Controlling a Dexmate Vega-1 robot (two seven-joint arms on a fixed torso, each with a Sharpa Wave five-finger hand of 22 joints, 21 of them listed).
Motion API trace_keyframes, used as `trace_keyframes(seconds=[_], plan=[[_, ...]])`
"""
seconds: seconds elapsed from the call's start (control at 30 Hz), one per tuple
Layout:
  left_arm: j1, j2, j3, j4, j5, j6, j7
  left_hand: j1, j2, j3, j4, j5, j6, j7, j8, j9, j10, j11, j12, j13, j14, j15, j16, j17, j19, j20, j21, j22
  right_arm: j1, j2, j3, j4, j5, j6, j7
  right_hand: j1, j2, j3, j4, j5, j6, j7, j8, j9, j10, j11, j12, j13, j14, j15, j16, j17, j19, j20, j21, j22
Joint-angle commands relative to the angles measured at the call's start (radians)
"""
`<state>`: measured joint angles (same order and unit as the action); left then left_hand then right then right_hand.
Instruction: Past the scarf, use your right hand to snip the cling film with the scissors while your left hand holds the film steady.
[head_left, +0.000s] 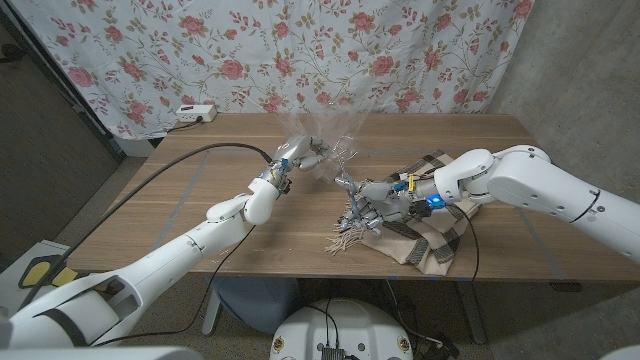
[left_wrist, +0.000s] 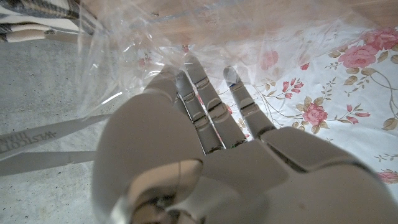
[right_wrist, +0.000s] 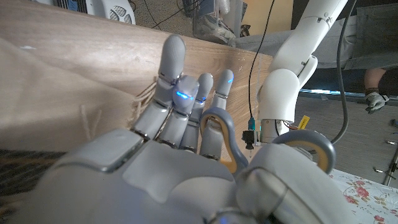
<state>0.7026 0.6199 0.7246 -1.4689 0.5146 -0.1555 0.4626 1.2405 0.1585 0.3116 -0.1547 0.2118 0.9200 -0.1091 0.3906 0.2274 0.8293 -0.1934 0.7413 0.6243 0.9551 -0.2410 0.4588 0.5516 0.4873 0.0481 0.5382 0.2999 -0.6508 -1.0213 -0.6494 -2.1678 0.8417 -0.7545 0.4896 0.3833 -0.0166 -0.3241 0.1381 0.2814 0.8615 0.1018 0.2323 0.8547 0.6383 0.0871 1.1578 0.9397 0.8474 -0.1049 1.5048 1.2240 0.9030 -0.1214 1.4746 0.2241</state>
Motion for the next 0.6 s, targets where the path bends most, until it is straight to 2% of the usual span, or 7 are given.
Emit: trace_keyframes(seconds=[0.03,0.3,0.6], plan=[[0.009,0.009,0.009,-0.005,0.008,-0.012,-0.017,0.006,-0.003,0.007,-0.004,0.006,0.003,-0.003,-0.003,-0.001,0.009,-0.008,0.010,0.003,-0.004,0.003,0.004,0.007,-0.005,0.005,0.006,0.004,0.031,0.010,-0.007,0.019,-0.015,-0.014,0.013,0.008,0.007,-0.002,0.000,0.000,-0.063,0.072,-0.001,0.002,0.000,0.006,0.006,-0.003,0.001,-0.093,-0.008,-0.005,0.007,-0.066,-0.004,-0.002],[0.020,0.012,0.002,-0.005,0.005,-0.015,-0.010,0.005,-0.005,0.008,-0.005,0.007,0.006,-0.004,-0.007,-0.002,0.010,-0.009,0.010,0.006,-0.007,0.004,0.004,0.013,-0.007,0.004,0.010,0.003,0.028,-0.001,0.009,0.023,-0.010,-0.010,0.008,0.008,0.008,-0.002,0.001,-0.001,-0.063,0.072,-0.002,0.002,-0.001,0.008,0.011,-0.003,0.005,-0.093,-0.009,-0.001,0.008,-0.068,-0.006,-0.005],[0.018,0.009,-0.002,0.003,0.011,-0.031,0.010,0.005,-0.005,0.011,-0.005,0.007,0.005,-0.004,-0.014,-0.003,0.004,-0.008,0.006,0.006,-0.013,0.003,0.001,0.020,-0.013,0.005,0.014,0.002,0.040,0.009,-0.016,0.042,-0.027,-0.015,0.033,0.009,0.011,-0.002,0.001,-0.002,-0.063,0.071,-0.003,0.002,-0.002,0.008,0.011,-0.009,0.007,-0.092,-0.011,0.002,0.007,-0.068,-0.005,-0.003]])
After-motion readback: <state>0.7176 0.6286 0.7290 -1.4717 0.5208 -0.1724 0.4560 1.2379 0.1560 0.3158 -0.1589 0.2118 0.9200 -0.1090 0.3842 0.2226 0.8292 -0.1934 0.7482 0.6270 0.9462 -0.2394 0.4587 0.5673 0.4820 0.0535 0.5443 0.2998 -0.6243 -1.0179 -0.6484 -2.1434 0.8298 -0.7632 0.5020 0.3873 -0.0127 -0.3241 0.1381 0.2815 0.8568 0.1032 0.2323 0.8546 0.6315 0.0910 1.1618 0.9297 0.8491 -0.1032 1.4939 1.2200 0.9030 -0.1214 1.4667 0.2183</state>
